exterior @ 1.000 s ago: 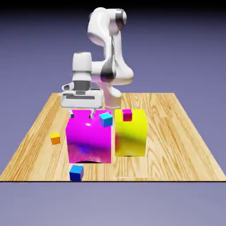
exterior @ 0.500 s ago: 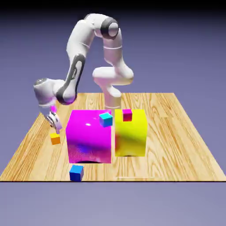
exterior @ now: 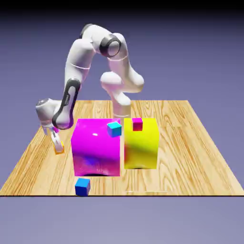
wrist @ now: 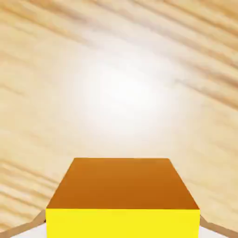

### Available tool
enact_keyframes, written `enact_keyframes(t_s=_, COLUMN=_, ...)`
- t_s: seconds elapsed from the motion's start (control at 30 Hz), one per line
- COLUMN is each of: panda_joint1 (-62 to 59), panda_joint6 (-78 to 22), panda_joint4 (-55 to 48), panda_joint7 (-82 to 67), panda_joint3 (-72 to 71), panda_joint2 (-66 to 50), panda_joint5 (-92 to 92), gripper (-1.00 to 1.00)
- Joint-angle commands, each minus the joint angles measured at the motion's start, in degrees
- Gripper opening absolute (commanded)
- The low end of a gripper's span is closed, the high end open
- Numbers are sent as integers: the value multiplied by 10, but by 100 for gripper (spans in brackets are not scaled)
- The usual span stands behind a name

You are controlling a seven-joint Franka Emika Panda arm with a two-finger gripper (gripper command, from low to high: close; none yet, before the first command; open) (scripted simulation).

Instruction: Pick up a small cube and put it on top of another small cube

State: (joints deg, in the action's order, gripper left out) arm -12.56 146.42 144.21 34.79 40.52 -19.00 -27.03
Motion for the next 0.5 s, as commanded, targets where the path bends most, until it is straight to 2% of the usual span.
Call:
enact_keyframes(t_s=0.0, panda_joint1=15, panda_joint6=-12, panda_joint4=3, panda_joint7=18, panda_joint3=21, panda_joint2=19, panda_joint5=25, gripper=-100)
enact_keyframes(t_s=0.13, panda_joint1=23, panda_joint6=-87, panda_joint4=-51, panda_joint7=-28, panda_joint3=55, panda_joint2=51, panda_joint5=92, gripper=-100)
enact_keyframes(t_s=0.47, panda_joint1=220, panda_joint6=-194, panda_joint4=-252, panda_joint7=-167, panda_joint3=-38, panda_joint2=-30, panda_joint5=146, gripper=-100)
